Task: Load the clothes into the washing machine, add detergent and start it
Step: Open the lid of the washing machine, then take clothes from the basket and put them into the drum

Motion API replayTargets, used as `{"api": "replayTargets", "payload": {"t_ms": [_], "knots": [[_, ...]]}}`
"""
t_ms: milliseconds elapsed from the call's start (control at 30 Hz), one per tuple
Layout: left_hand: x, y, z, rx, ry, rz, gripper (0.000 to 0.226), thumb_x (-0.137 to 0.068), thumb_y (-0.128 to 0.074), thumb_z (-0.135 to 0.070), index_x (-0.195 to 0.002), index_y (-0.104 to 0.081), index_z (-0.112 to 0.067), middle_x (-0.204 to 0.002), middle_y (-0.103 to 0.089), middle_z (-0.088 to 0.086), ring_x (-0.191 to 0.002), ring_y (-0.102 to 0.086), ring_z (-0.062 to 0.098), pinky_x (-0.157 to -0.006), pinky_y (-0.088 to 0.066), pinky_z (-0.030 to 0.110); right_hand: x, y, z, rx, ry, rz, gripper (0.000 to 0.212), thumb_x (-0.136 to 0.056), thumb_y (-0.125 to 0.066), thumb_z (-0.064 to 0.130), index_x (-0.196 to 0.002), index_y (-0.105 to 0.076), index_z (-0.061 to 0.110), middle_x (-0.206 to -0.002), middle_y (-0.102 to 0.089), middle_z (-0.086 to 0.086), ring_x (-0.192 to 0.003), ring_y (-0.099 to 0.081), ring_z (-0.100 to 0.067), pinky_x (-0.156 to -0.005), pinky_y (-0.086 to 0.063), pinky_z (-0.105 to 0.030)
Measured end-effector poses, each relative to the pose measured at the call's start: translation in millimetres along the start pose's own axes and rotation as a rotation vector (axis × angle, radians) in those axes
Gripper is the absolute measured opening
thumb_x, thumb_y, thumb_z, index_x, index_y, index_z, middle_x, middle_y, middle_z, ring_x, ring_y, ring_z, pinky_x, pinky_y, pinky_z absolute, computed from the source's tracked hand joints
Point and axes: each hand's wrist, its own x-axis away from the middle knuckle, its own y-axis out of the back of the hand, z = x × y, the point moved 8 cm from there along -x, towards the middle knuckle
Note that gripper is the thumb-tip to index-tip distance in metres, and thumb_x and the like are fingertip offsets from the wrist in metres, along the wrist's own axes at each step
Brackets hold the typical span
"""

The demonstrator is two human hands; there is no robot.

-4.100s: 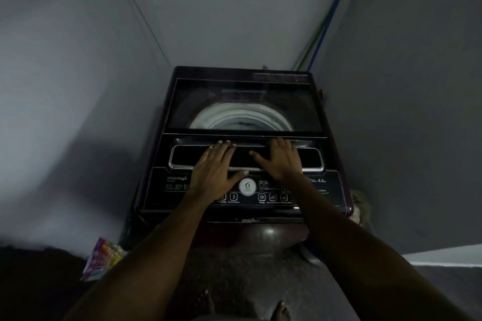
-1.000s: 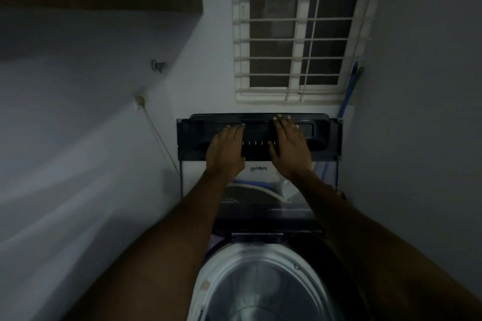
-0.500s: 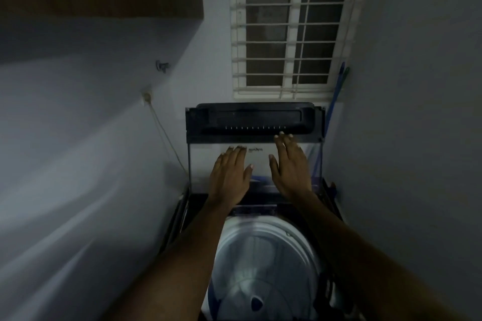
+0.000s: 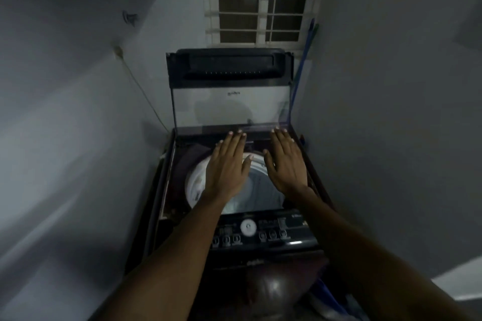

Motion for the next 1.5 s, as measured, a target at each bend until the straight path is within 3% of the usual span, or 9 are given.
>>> {"api": "replayTargets", "payload": {"t_ms": [100, 333, 633, 767, 900, 1100, 1267, 1400, 1500], "knots": [[23.9, -3.9, -21.0, 0.033, -0.025, 0.003, 0.057, -0.096, -0.047, -0.036, -0.145, -0.043, -0.008, -0.151, -0.044, 0.009, -0.140, -0.040, 0.025, -0.113, -0.034, 0.041, 32.4, 11.6, -15.9, 0.014, -0.028, 0.018, 0.056, -0.101, -0.034, 0.037, -0.150, -0.024, 0.011, -0.158, -0.023, -0.004, -0.147, -0.011, -0.016, -0.120, -0.012, -0.033], [51.0, -25.0, -85.3, 0.082, -0.053, 0.068, 0.058, -0.099, -0.039, -0.040, -0.148, -0.039, -0.010, -0.154, -0.040, 0.006, -0.145, -0.033, 0.023, -0.117, -0.030, 0.040, 96.4, 35.0, -66.9, 0.017, -0.117, 0.078, 0.059, -0.099, -0.026, 0.041, -0.151, -0.023, 0.013, -0.159, -0.021, -0.002, -0.148, -0.009, -0.014, -0.120, -0.012, -0.032], [87.9, -81.0, -239.0, 0.069, -0.143, 0.164, 0.058, -0.100, -0.036, -0.042, -0.149, -0.038, -0.010, -0.154, -0.040, 0.007, -0.143, -0.035, 0.023, -0.115, -0.031, 0.040, 194.4, 76.7, -201.2, 0.041, -0.142, 0.209, 0.059, -0.102, -0.027, 0.043, -0.153, -0.015, 0.016, -0.160, -0.014, 0.001, -0.142, 0.007, -0.003, -0.120, -0.002, -0.029], [102.0, -109.6, -311.8, 0.080, -0.134, 0.203, 0.059, -0.101, -0.035, -0.043, -0.150, -0.035, -0.010, -0.155, -0.037, 0.005, -0.144, -0.033, 0.021, -0.116, -0.029, 0.039, 235.8, 92.2, -274.4, 0.038, -0.173, 0.261, 0.058, -0.102, -0.028, 0.043, -0.152, -0.015, 0.017, -0.160, -0.014, 0.000, -0.146, 0.001, -0.009, -0.116, 0.002, -0.025], [112.8, -130.7, -356.2, 0.098, -0.093, 0.261, 0.060, -0.101, -0.031, -0.044, -0.150, -0.034, -0.010, -0.156, -0.035, 0.005, -0.146, -0.030, 0.021, -0.117, -0.026, 0.037, 262.6, 102.5, -320.8, 0.017, -0.178, 0.282, 0.055, -0.102, -0.032, 0.037, -0.151, -0.023, 0.014, -0.158, -0.023, -0.003, -0.148, -0.013, -0.017, -0.117, -0.005, -0.027], [129.1, -167.6, -385.0, 0.128, -0.052, 0.363, 0.059, -0.101, -0.034, -0.041, -0.149, -0.036, -0.009, -0.155, -0.038, 0.007, -0.145, -0.032, 0.022, -0.118, -0.028, 0.039, 289.4, 92.6, -367.9, -0.034, -0.241, 0.306, 0.052, -0.099, -0.037, 0.036, -0.145, -0.036, 0.012, -0.150, -0.038, -0.007, -0.142, -0.029, -0.022, -0.116, -0.024, -0.035], [137.0, -214.3, -385.3, 0.192, -0.031, 0.453, 0.055, -0.100, -0.037, -0.039, -0.145, -0.043, -0.008, -0.150, -0.045, 0.008, -0.142, -0.038, 0.025, -0.115, -0.031, 0.040, 307.1, 69.3, -391.3, -0.062, -0.297, 0.359, 0.057, -0.093, -0.028, 0.038, -0.140, -0.043, 0.009, -0.143, -0.047, -0.012, -0.136, -0.039, -0.029, -0.111, -0.031, -0.038], [143.0, -260.2, -377.7, 0.221, -0.011, 0.531, 0.061, -0.098, -0.028, -0.044, -0.145, -0.043, -0.008, -0.150, -0.045, 0.008, -0.142, -0.038, 0.025, -0.114, -0.033, 0.041, 317.9, 39.2, -412.6, -0.055, -0.328, 0.415, 0.051, -0.095, -0.034, 0.033, -0.140, -0.044, 0.010, -0.143, -0.047, -0.012, -0.135, -0.040, -0.029, -0.109, -0.034, -0.038], [147.5, -294.7, -369.9, 0.238, -0.004, 0.589, 0.056, -0.100, -0.036, -0.041, -0.148, -0.038, -0.011, -0.153, -0.041, 0.007, -0.144, -0.033, 0.023, -0.116, -0.030, 0.040, 326.5, 12.6, -429.3, -0.046, -0.368, 0.447, 0.044, -0.098, -0.042, 0.028, -0.139, -0.045, 0.011, -0.142, -0.047, -0.010, -0.134, -0.041, -0.027, -0.108, -0.035, -0.038]]}}
